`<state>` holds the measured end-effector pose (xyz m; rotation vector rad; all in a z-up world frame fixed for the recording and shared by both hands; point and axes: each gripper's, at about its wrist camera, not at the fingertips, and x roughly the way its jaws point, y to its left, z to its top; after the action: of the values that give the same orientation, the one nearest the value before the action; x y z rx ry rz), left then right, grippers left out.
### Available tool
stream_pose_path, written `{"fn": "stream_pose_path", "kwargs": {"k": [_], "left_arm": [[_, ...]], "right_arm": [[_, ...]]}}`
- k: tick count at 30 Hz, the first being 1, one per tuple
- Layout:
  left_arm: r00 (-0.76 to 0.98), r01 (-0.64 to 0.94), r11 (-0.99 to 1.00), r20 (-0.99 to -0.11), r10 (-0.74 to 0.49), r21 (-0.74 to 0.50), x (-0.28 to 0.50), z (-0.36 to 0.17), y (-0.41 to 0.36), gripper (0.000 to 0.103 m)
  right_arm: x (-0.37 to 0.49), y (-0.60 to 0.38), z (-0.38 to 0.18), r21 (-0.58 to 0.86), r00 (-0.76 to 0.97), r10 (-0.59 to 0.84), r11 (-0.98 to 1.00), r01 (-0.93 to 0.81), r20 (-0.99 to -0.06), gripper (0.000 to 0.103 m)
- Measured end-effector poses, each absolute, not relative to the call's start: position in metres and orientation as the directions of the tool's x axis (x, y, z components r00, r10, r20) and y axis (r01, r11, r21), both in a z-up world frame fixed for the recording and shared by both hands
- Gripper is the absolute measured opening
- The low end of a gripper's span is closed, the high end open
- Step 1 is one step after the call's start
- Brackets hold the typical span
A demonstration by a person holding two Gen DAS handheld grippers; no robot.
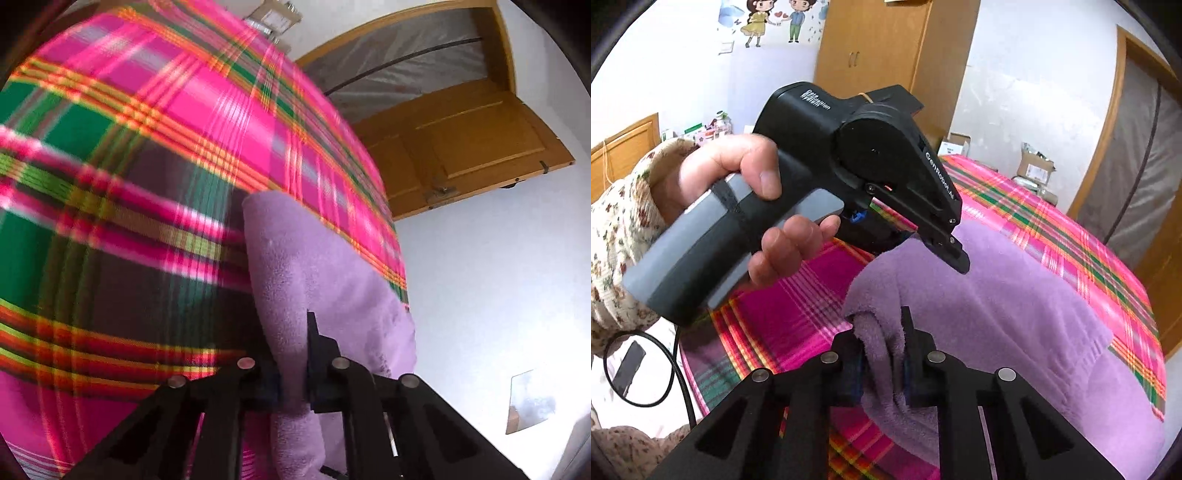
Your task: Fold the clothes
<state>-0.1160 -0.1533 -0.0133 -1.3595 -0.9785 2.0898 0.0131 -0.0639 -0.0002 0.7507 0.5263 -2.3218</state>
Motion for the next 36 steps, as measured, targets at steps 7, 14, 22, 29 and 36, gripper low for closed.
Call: {"fn": "stream_pose_path", "kwargs": {"k": [7, 14, 22, 29, 36], "left_arm": [[-0.464, 0.005, -0.681, -0.605, 0.647, -0.733, -0.107, 0.004, -0.182, 0.010], [-0.522, 0.068, -0.724, -0.643, 0.561, -0.687, -0.089, 0.011, -0.226, 0.010], [-0.540, 0.157, -0.738, -0.683, 0.492, -0.656, -0.075, -0.002, -0.274, 0.010], [-0.510, 0.184, -0.762, -0.723, 0.465, -0.620, -0.072, -0.015, -0.272, 0.015], [-0.511, 0.241, -0.782, -0.760, 0.401, -0.575, -0.062, -0.011, -0.273, 0.032]], "right_arm": [[0.008, -0.092, 0.010, -0.167, -0.615, -0.499, -0.677, 0.716, -0.611, 0.014], [0.009, -0.136, 0.014, -0.128, -0.530, -0.584, -0.589, 0.798, -0.614, 0.015], [0.005, -0.178, 0.008, -0.056, -0.424, -0.640, -0.512, 0.857, -0.641, 0.015], [0.012, -0.187, -0.008, 0.036, -0.346, -0.641, -0.504, 0.863, -0.685, 0.020], [0.016, -0.174, 0.007, 0.060, -0.358, -0.652, -0.527, 0.848, -0.669, 0.031]]}}
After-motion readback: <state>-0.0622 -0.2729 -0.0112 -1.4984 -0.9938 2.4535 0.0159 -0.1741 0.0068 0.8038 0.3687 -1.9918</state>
